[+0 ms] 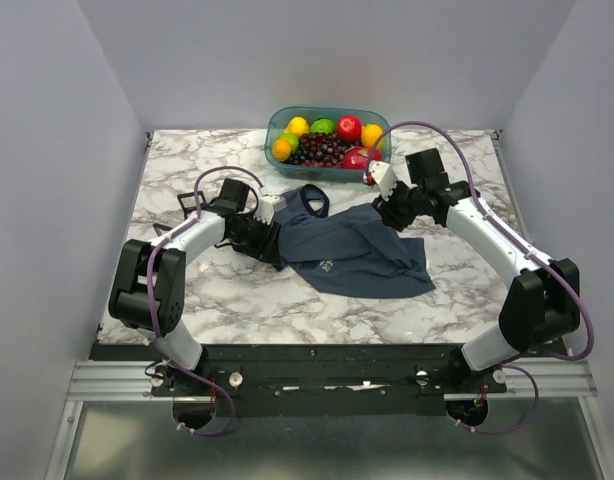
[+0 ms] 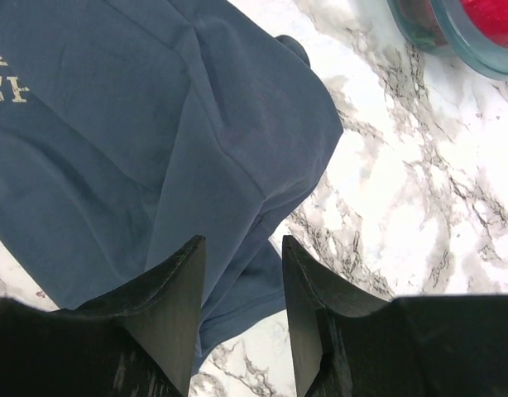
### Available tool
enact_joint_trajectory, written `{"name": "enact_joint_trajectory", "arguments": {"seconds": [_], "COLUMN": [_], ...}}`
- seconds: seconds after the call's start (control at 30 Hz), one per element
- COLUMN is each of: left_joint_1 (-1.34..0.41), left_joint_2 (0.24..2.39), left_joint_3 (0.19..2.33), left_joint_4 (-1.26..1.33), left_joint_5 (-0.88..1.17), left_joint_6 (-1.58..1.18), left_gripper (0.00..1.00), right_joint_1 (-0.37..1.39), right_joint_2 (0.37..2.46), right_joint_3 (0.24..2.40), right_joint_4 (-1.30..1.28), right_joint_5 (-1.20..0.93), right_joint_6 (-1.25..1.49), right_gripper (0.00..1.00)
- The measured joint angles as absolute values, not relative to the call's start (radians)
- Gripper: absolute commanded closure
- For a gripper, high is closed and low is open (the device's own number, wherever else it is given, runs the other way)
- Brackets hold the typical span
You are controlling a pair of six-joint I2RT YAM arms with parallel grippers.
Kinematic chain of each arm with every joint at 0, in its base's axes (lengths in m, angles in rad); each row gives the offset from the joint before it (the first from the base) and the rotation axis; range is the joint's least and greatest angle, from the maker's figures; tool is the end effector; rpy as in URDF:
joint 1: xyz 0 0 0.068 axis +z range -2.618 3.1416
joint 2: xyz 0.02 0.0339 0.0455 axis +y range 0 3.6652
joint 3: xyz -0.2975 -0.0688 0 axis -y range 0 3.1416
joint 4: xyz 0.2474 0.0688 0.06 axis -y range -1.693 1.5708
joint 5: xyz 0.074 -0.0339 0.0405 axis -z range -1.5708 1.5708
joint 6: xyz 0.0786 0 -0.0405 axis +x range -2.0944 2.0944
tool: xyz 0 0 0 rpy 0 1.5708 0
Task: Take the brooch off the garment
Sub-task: Adjust the crumpled clothing at the center of the board, then pick up the crumped clothing from the center of the board.
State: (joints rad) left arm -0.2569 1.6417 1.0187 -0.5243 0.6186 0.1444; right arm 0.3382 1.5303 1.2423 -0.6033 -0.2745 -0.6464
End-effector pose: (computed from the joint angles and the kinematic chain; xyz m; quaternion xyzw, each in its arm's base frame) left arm 0.3112 -0.1289 0.1888 0.2483 0.8998 -0.3084 0.1831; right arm 0.3290 0.1383 0.2816 -0.4816 0.8015 0.0768 0.3460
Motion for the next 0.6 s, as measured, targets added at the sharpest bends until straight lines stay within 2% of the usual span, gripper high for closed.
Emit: {"name": "enact_joint_trajectory", "arguments": {"seconds": [0.43, 0.5, 0.6], "left_joint_1": [-0.271, -0.272, -0.277], "left_joint_2": [1.703, 1.719, 1.729], "left_joint_3": [1.055, 1.060, 1.065], "left_joint_4": [-0.494, -0.495, -0.502], "left_joint_5": [0.483, 0.487, 0.497], "left_joint_6": [0.095, 0.092, 0.093], "left_gripper": [0.45, 0.48, 0.61], "right_joint_1": [0.338, 0.338, 0.337], "right_joint_2": [1.547, 1.549, 1.555], "right_joint_3": [1.243, 1.243, 1.245], "right_joint_4": [-0.599, -0.599, -0.599], "right_joint_5": [-0.274, -0.274, -0.274], "right_joint_6": [-0.629, -0.629, -0.629], "right_gripper": [0.50, 0.50, 0.50]}}
